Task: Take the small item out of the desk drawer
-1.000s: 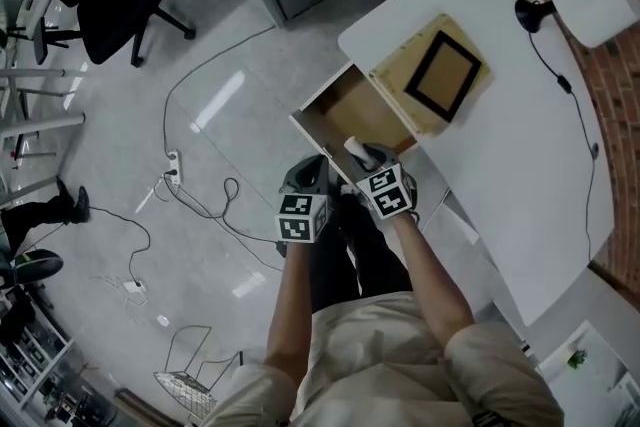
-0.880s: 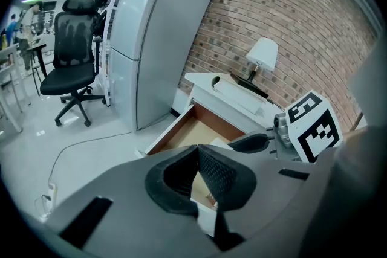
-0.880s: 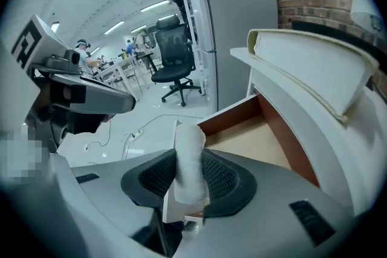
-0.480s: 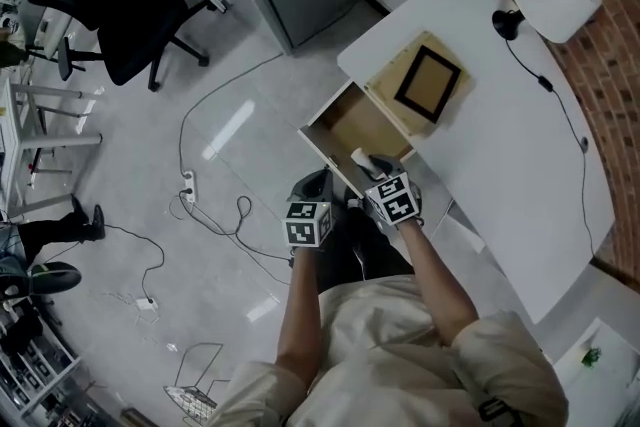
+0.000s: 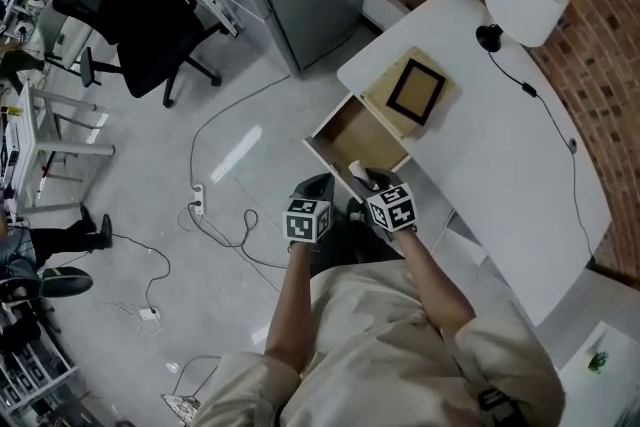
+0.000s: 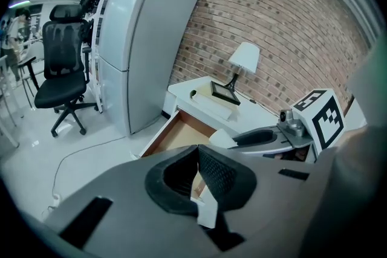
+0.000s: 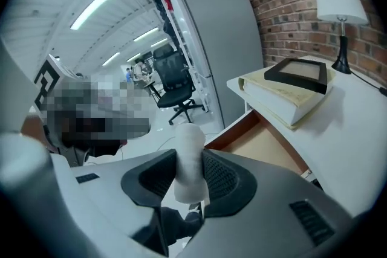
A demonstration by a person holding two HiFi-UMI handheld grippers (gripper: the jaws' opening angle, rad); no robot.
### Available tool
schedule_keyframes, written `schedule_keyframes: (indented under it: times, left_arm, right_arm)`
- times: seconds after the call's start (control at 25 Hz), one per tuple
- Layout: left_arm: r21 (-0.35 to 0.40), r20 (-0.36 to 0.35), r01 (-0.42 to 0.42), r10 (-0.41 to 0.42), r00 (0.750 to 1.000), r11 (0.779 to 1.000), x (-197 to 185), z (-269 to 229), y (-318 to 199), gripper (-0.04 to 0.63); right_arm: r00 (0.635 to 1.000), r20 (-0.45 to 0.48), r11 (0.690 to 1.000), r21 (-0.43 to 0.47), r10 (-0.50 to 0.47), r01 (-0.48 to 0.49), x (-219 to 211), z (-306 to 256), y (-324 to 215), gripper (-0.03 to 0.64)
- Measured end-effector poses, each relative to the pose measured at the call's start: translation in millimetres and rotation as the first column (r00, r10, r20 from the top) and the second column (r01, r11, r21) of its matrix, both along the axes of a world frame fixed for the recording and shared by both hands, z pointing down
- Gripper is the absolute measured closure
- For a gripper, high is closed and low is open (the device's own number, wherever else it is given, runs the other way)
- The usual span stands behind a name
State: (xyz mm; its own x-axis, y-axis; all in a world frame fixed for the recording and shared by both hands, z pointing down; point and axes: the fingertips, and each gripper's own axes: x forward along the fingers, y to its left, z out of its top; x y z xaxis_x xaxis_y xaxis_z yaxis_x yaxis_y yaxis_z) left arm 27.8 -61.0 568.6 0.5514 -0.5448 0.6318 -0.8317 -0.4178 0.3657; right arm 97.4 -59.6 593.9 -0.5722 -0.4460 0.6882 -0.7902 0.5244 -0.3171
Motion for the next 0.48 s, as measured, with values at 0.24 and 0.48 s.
schedule_keyframes:
  times: [0.24, 0.48]
  left_arm:
    - [0.022, -0.024, -0.034, 0.034, 0.999, 0.999, 5, -27, 12, 0.578]
    - [0.024, -0.013, -0.06, 0.06, 0.998, 0.998, 20, -39, 9, 0.578]
  right_arm:
    - [0.998, 0.045, 0.999, 0.031, -0.042, 0.04, -8, -39, 14, 0.457]
    - [0.997, 0.056, 0.995, 0.081, -0.058, 0.053, 3, -73, 8, 0.457]
